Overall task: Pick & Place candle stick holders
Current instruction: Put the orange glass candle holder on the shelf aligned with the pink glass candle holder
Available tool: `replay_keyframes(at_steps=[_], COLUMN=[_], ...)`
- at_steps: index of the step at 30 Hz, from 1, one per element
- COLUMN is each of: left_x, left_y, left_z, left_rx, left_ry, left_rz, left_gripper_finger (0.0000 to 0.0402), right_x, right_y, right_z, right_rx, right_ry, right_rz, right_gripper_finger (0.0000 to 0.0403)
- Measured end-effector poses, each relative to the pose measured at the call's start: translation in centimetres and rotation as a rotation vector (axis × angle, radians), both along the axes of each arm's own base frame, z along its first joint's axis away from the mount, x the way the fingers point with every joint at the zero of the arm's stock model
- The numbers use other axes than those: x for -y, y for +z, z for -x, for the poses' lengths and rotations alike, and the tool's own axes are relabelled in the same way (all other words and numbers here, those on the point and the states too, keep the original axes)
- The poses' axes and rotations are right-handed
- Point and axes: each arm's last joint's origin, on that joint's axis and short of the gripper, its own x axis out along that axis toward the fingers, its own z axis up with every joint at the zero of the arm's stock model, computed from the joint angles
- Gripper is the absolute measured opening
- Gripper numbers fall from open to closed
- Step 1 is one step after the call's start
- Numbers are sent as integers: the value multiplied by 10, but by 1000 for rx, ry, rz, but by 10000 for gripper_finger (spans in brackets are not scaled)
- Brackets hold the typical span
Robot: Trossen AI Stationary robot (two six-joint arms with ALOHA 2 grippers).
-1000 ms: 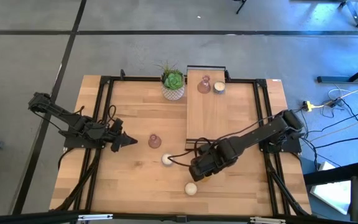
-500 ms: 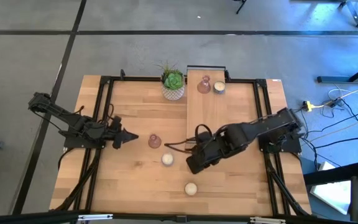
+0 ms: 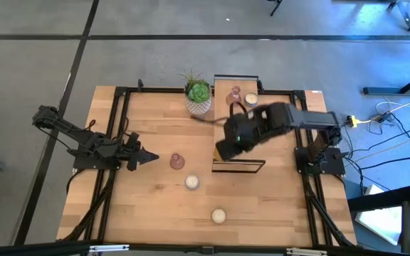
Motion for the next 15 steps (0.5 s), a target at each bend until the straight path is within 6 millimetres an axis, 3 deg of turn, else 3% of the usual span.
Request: replay_keyframes(at_steps=[15], left_x=[1], left_y=[0], left_z=[0], left_rx=[4], left_ry=[-41], left_rz=[30], left_gripper_finger=[6], right_x=[100], right_y=[0], right_z=[-3], right_rx=[5], right_ry=[-39], right_rz=[-33], right_gripper_finger=[46])
